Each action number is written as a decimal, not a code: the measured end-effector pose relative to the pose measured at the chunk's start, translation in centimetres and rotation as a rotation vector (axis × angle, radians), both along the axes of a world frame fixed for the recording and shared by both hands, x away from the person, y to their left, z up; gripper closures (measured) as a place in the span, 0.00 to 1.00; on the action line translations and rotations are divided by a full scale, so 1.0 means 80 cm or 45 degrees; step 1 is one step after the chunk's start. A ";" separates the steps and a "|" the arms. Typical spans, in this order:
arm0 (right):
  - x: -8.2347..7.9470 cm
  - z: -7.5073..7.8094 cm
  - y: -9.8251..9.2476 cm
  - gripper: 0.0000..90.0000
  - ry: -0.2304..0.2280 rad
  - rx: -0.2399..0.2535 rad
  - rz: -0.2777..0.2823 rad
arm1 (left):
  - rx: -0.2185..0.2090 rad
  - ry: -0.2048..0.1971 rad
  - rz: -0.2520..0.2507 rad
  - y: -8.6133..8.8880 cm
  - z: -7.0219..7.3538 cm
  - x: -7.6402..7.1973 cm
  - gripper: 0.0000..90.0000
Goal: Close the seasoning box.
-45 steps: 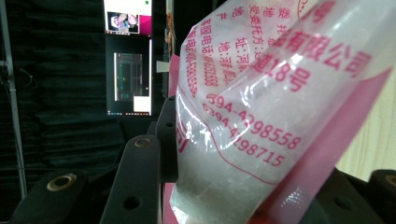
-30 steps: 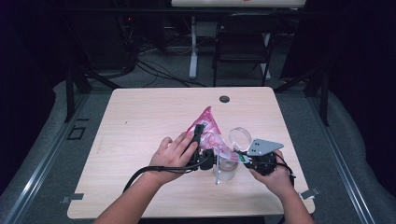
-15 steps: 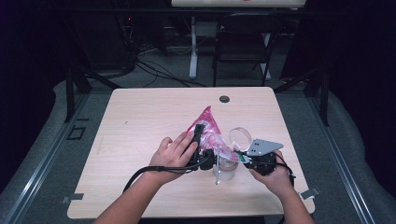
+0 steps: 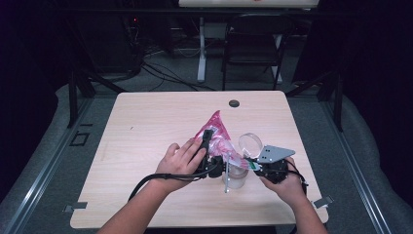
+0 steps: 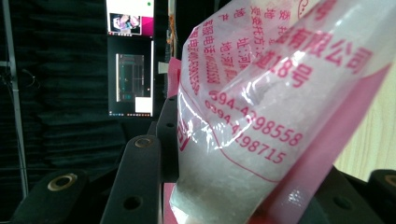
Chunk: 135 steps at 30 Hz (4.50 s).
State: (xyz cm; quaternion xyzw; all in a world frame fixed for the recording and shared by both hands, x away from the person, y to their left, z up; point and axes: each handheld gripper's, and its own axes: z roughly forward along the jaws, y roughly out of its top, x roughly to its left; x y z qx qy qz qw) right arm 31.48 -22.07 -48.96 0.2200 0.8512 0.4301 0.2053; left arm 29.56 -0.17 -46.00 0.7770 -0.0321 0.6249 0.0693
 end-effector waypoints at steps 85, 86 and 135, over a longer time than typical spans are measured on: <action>-0.003 0.003 0.005 1.00 -0.030 -0.033 -0.013 | -0.059 0.041 0.019 0.010 -0.005 -0.002 0.72; -0.003 0.004 0.005 1.00 -0.039 -0.034 -0.018 | -0.067 0.049 0.018 0.011 -0.005 -0.002 0.72; -0.004 0.015 0.029 1.00 -0.082 -0.049 0.039 | -0.346 0.302 0.124 0.047 -0.050 -0.007 0.74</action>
